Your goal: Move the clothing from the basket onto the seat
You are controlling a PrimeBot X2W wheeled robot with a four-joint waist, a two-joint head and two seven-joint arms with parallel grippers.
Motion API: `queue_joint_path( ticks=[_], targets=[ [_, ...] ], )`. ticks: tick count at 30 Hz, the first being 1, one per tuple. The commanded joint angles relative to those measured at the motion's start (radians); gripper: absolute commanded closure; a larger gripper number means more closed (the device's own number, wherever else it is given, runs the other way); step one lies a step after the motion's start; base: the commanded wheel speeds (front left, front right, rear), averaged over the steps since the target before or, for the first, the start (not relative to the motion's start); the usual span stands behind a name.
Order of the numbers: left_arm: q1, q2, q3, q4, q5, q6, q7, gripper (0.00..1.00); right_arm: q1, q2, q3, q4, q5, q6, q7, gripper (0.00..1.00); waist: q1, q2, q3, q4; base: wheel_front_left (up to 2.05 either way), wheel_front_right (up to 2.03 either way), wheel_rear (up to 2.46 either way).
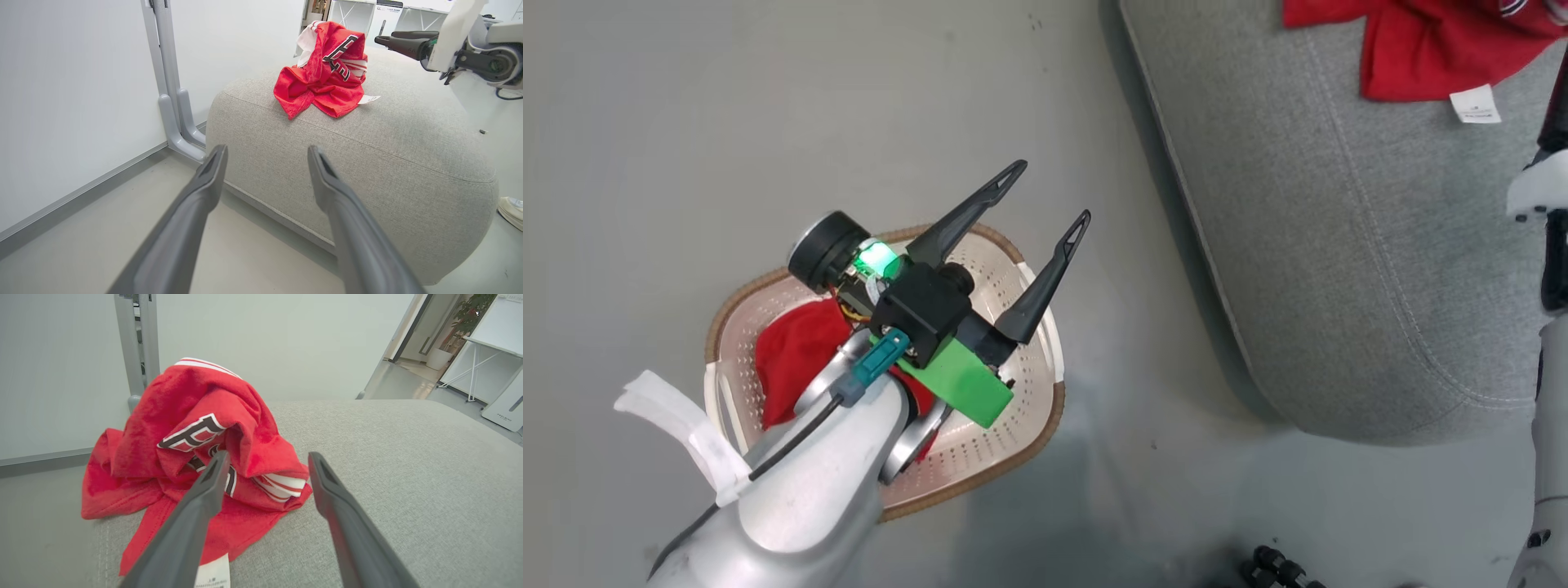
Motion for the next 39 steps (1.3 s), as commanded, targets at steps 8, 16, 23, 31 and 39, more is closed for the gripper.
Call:
queue_joint_path(
  ticks=[8, 16, 23, 31, 39],
  targets=[
    [0.113, -0.037, 0.055, 0.012, -0.031, 0.027, -0.008, 0.00, 0.163, -0.007, 0.113, -0.110, 0.074, -0.001, -0.003, 0.00, 0.0000, 0.0091, -0.228, 0.021, 0.00, 0.00, 0.00],
    [0.207, -0.061, 0.157, 0.008, -0.039, 0.044, -0.006, 0.00, 0.242, 0.017, 0.244, -0.194, 0.115, -0.001, -0.003, 0.00, 0.0000, 0.0091, -0.324, 0.097, 0.00, 0.00, 0.00],
    [0.282, -0.071, 0.293, 0.011, -0.031, 0.059, -0.006, 0.00, 0.278, 0.046, 0.342, -0.227, 0.138, -0.001, -0.003, 0.00, 0.0000, 0.0091, -0.374, 0.183, 0.00, 0.00, 0.00],
    [0.378, -0.083, 0.478, -0.001, -0.012, 0.069, -0.006, 0.00, 0.318, 0.077, 0.449, -0.231, 0.155, -0.001, -0.003, 0.00, 0.0000, 0.0091, -0.433, 0.251, 0.00, 0.00, 0.00],
    [0.471, -0.112, 0.605, 0.007, 0.017, 0.059, -0.006, 0.00, 0.394, 0.100, 0.474, -0.262, 0.165, -0.001, -0.003, 0.00, 0.0000, 0.0091, -0.490, 0.265, 0.00, 0.00, 0.00]
  ],
)
